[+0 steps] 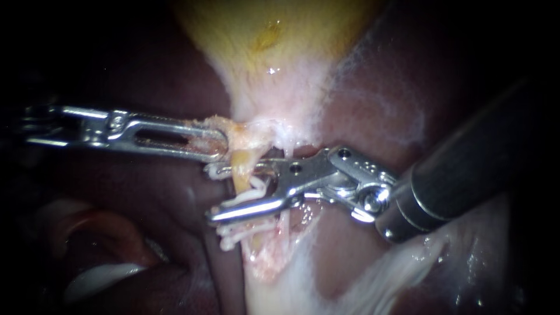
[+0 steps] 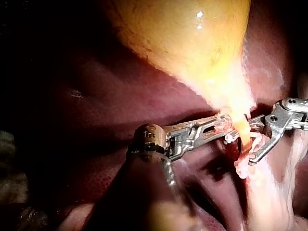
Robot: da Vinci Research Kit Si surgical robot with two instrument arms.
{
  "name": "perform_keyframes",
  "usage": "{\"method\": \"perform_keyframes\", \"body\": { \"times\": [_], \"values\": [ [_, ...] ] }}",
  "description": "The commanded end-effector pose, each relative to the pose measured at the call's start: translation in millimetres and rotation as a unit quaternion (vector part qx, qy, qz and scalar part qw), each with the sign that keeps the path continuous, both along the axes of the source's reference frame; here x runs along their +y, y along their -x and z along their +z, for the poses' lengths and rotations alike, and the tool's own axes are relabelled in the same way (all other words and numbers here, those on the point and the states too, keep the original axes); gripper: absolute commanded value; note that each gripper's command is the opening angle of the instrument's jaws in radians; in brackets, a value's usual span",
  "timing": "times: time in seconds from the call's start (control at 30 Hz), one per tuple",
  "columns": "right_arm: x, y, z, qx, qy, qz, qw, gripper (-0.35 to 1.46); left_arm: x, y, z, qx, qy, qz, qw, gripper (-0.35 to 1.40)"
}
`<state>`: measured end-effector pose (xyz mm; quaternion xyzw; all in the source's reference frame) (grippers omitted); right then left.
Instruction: Clipping third clip left tube
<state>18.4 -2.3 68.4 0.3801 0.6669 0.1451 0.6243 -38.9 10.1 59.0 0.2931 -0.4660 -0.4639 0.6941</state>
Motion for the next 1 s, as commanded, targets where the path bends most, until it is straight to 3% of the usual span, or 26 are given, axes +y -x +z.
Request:
{"method": "perform_keyframes", "body": {
  "times": [0.03, 0.1, 0.2, 0.3, 0.47, 0.63, 1.0],
  "values": [
    [-0.1, 0.1, -0.1, -0.002, -0.011, -0.004, 0.9999, 0.35, 0.0, 0.0, 0.0, 0.0, 0.0, 0.0, 1.0, -0.35],
    [-0.1, 0.3, -0.1, -0.002, -0.022, -0.01, 0.9997, 0.16, 0.0, 0.0, 0.0, 0.0, 0.0, 0.0, 1.0, -0.35],
    [-0.1, 0.5, 0.0, -0.015, -0.032, 0.001, 0.9994, -0.1, 0.0, 0.0, 0.0, 0.0, 0.0, 0.0, 1.0, -0.35],
    [0.1, 0.7, 0.3, -0.019, -0.04, 0.002, 0.999, -0.34, 0.0, 0.0, 0.0, 0.0, 0.0, 0.0, 1.0, -0.35],
    [0.4, 1.2, 1.1, -0.023, -0.051, 0.003, 0.9984, -0.35, 0.0, 0.0, 0.0, 0.0, 0.0, 0.0, 1.0, -0.35],
    [-0.5, 1.5, 2.1, -0.036, -0.043, -0.008, 0.9984, -0.35, 0.0, 0.0, -0.1, 0.0, 0.0, 0.0, 1.0, -0.35],
    [-0.3, 1.5, 2.2, -0.036, -0.043, -0.007, 0.9984, -0.35, 0.0, 0.0, -0.1, 0.0, 0.0, 0.0, 1.0, -0.35]
  ]
}}
